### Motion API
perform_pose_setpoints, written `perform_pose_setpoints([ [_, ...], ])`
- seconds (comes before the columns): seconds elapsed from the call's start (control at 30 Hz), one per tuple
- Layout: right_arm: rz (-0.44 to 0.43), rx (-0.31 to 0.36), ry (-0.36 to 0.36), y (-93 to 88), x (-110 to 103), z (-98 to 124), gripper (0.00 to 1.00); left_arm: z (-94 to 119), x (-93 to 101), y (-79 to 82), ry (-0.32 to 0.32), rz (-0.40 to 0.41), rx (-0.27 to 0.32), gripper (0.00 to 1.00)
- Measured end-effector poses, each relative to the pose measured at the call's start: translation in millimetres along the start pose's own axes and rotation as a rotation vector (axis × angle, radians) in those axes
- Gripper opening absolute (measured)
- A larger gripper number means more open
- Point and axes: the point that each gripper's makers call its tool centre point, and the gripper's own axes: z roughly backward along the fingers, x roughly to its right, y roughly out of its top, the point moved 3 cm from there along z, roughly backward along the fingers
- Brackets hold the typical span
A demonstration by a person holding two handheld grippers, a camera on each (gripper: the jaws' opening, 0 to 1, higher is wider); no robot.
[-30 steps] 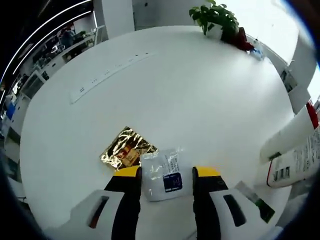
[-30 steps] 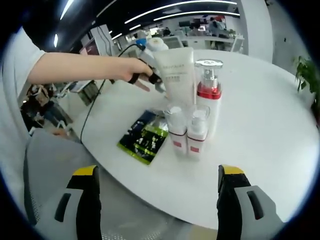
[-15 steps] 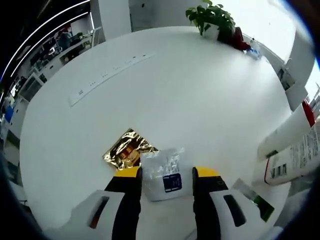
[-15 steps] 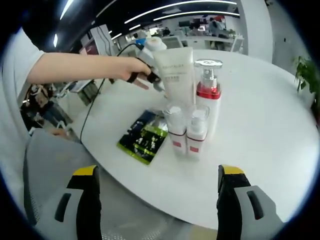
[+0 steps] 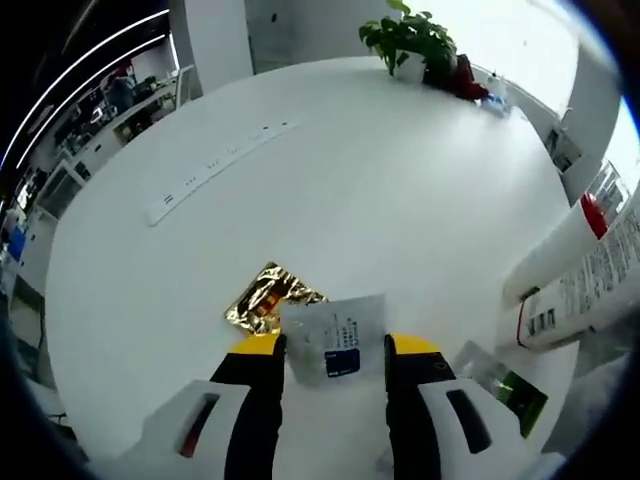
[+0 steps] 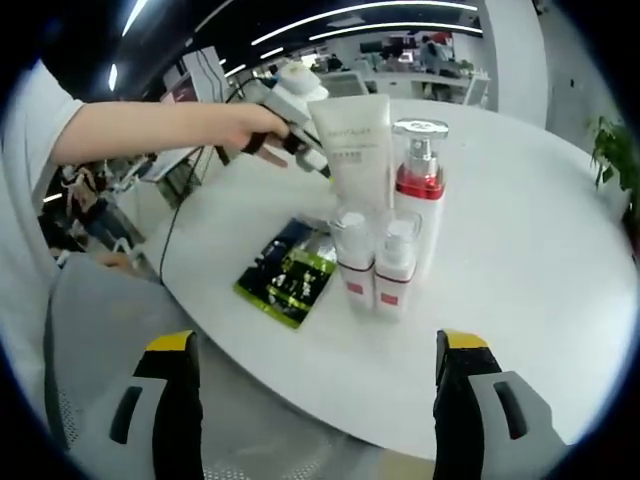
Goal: Arrange the skincare products in the storage area until every visible bottle or jar stands upright without overlapping.
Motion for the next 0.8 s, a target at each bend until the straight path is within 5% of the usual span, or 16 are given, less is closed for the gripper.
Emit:
perform_pose_setpoints([
  [0.3, 0.005, 0.002, 0.0, 0.5, -0.5, 0.5, 0.97, 23.2, -4.0, 4.0, -0.011, -0.114, -0.005, 0.42],
  [0.8, 0.019, 0.003, 0.004, 1.1, -1.1, 0.5, 0.97, 54.6, 4.5, -21.8, -0.063, -0.23, -0.07, 0.41],
])
